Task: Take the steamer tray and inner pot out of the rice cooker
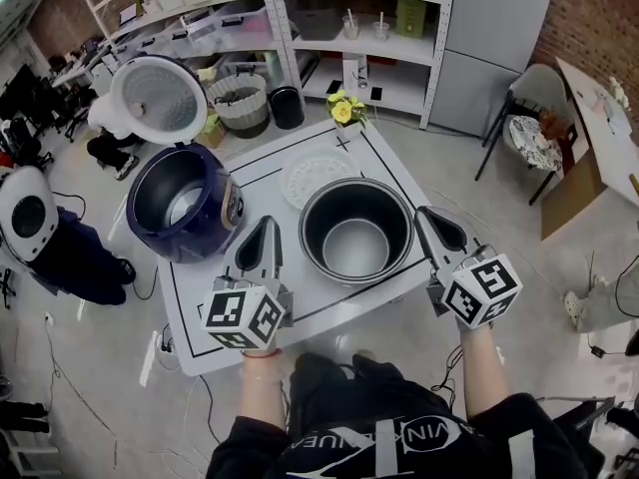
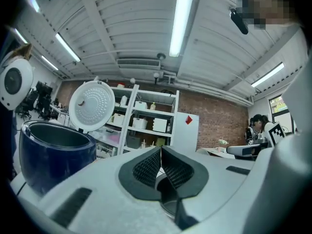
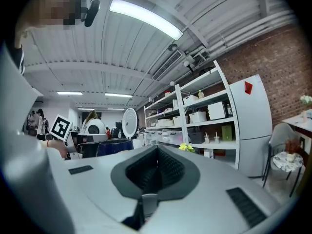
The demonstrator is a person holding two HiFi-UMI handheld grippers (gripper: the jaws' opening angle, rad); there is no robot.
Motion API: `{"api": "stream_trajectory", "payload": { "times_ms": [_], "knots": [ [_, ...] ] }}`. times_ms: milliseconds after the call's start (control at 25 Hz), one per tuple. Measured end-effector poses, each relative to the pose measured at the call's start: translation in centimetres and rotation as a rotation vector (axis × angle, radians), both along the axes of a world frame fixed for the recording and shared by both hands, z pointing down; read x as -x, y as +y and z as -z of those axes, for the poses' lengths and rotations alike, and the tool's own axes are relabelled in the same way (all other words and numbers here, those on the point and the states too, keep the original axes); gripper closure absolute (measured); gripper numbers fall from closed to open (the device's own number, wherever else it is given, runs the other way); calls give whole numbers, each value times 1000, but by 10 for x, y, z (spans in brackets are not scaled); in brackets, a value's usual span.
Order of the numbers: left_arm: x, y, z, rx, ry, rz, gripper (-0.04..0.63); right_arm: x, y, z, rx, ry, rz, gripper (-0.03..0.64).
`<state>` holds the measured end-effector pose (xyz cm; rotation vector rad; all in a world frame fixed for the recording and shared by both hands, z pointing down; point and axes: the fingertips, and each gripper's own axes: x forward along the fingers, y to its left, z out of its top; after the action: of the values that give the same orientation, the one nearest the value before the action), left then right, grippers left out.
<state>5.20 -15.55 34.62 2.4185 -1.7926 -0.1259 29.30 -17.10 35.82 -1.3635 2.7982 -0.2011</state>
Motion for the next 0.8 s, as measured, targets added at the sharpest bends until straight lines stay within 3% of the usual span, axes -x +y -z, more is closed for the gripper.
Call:
{"api": "stream_trajectory", "payload": {
  "times_ms": [800],
  "knots": [
    [14, 20, 54, -88, -46, 45, 581, 12, 9, 45, -69, -8, 22, 618]
  ]
}}
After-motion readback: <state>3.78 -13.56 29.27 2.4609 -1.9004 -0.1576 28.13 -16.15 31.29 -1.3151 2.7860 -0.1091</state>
